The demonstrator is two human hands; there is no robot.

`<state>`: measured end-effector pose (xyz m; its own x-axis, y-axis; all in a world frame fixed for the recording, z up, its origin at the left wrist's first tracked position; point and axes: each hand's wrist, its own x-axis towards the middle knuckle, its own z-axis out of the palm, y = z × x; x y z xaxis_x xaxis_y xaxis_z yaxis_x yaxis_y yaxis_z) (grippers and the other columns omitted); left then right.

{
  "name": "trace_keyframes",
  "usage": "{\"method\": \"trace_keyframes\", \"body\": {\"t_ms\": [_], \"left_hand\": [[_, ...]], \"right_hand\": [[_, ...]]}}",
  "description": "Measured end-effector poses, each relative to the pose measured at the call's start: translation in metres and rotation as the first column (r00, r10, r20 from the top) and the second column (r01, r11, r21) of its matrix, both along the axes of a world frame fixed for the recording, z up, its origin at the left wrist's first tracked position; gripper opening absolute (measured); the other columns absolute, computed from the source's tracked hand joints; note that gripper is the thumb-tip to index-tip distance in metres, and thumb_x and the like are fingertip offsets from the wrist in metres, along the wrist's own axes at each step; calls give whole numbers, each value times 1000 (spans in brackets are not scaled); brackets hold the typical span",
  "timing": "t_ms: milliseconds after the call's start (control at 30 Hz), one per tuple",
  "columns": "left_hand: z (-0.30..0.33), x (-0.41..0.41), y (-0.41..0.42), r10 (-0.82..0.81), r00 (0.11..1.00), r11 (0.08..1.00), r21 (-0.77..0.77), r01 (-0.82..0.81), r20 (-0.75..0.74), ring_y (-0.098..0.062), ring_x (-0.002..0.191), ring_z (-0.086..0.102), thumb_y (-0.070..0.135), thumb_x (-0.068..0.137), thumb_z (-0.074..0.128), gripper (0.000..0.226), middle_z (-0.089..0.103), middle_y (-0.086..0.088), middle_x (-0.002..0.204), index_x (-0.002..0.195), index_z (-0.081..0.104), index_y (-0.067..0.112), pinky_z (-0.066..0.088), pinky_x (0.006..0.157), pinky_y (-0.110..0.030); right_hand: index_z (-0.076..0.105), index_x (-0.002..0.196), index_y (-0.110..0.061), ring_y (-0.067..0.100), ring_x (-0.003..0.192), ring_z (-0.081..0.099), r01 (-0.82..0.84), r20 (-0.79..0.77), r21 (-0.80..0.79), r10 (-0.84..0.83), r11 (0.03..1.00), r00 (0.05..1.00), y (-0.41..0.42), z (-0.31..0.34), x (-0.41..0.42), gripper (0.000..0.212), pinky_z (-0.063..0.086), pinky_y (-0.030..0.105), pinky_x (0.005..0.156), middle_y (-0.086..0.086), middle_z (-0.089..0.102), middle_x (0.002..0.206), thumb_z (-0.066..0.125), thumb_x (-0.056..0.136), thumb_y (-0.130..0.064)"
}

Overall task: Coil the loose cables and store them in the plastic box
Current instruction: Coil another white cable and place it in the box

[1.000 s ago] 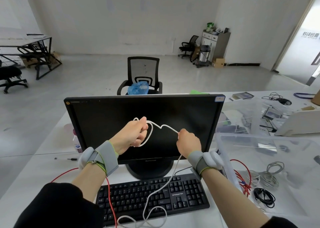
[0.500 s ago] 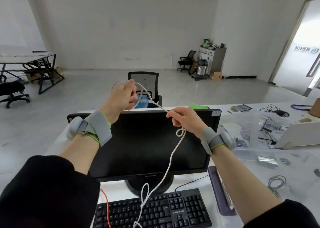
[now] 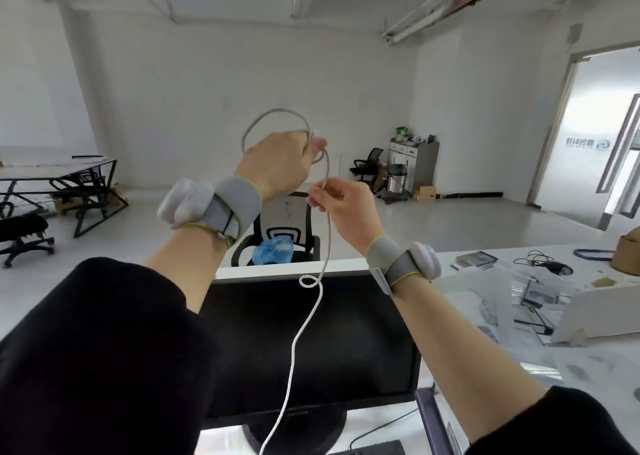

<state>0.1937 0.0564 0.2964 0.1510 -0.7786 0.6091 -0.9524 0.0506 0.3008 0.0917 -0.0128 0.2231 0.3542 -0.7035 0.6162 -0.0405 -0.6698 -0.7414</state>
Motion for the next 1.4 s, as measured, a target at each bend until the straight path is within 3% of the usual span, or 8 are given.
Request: {"method": "trace_keyframes", "body": {"t_ms": [200,400,667,833,967,1133,1267,1400], "left_hand": [[5,9,-12,-33,986,999,-38,27,-164,-24,70,50,42,101,30,44,50,-2,70,76,51,13,39,69,-34],[-2,-1,-21,-160,926,984,-127,123,-341,-18,51,36,38,102,30,45,39,1,56,63,37,17,29,57,-30],[33,-2,-18,-357,702,912,-393,119,-616,-7,32,22,34,103,28,45,29,13,36,62,34,18,18,40,-21],[34,-8,-20,-421,660,881,-453,136,-622,-7,33,23,31,104,28,44,28,14,33,62,33,18,19,41,-21],[38,-10,-19,-410,711,880,-452,145,-571,-12,41,27,33,103,29,44,31,14,34,62,36,18,23,46,-24],[28,-2,-17,-381,590,916,-376,138,-712,-5,31,24,32,104,26,40,30,5,48,68,35,17,21,35,-15],[16,7,-15,-467,111,863,-425,273,-877,-5,28,25,33,105,24,41,33,9,38,72,40,16,23,33,-15],[0,13,-15,-525,-432,651,-673,352,-733,-3,34,34,25,103,29,31,59,5,57,102,51,4,30,38,-12]], "right_hand": [[56,94,-3,15,67,62,-53,147,176,27,983,989,-6,21,10,25,53,29,73,8,65,75,32,101,-5],[53,94,-6,31,86,60,193,-193,-15,-192,981,962,-20,8,-7,21,49,39,81,21,67,93,31,95,-4],[43,71,-20,24,87,59,241,-342,123,-187,963,921,-39,-15,-37,32,46,30,72,16,69,94,30,92,-1],[64,109,2,29,93,58,357,-542,114,-244,927,804,-45,-8,-39,34,46,31,77,21,61,120,35,96,-10],[68,89,-11,20,101,52,156,-327,492,16,857,945,-43,-6,-40,29,45,33,88,6,56,110,40,93,-4],[68,93,6,15,60,47,81,53,515,-126,853,991,-53,-11,-49,18,49,31,70,3,51,66,52,92,-4],[62,92,1,23,63,64,-263,357,650,20,712,934,-48,-6,-66,8,59,33,67,15,60,73,54,92,0],[60,102,-3,12,45,57,-293,112,741,318,605,941,-42,-19,-72,17,58,30,62,-1,51,52,44,98,-8]]}}
